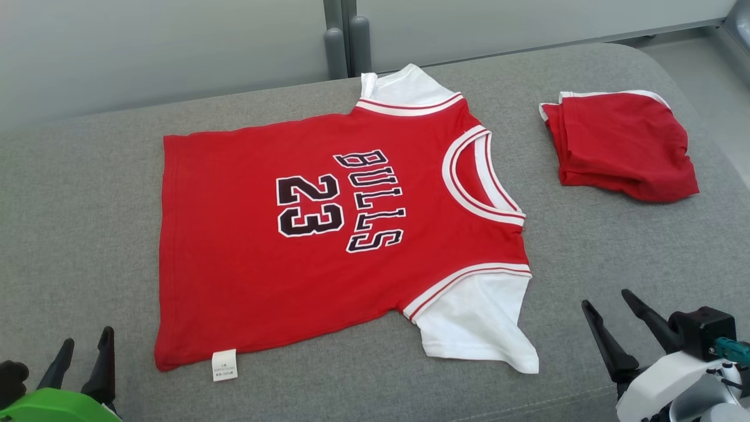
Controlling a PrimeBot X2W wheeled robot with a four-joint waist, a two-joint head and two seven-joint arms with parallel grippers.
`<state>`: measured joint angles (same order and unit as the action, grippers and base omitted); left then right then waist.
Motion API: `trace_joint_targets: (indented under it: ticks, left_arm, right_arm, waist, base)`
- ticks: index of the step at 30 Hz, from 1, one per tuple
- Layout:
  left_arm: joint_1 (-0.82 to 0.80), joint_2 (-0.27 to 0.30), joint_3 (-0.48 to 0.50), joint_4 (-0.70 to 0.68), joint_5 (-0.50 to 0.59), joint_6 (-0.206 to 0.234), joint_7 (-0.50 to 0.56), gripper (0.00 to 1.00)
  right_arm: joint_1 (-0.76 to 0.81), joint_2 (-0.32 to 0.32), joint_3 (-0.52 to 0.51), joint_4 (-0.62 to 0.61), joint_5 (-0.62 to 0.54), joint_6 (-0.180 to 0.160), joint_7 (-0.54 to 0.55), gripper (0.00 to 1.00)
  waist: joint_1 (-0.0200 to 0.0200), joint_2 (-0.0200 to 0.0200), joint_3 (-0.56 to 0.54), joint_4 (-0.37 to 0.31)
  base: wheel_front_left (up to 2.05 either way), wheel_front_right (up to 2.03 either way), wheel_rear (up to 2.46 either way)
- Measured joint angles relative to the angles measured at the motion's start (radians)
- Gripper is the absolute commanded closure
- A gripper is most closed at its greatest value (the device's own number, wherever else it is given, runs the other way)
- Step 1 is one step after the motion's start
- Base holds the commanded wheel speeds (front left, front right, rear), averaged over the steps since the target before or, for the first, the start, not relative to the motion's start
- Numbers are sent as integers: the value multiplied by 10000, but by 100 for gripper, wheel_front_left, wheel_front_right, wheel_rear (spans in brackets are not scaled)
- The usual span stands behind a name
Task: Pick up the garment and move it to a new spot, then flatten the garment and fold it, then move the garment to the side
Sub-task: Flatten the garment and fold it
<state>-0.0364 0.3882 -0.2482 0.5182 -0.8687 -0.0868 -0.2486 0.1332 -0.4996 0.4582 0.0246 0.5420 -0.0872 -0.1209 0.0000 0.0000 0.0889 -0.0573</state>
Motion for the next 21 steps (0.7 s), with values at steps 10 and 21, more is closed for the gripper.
trace_joint_targets:
  ticks: [10,21]
  left_arm:
    - [-4,-309,859,-1501,832,84,-2,0]
    - [-55,-748,568,-2098,1599,75,-29,0]
  right_arm:
    - [-406,-4,-738,-424,-577,-222,-901,0]
    - [-1179,345,-882,-163,-1076,-286,-1078,0]
  waist:
    - [0,0,-224,123]
    - [0,0,-310,294]
  base:
    - [0,0,0]
    - [0,0,0]
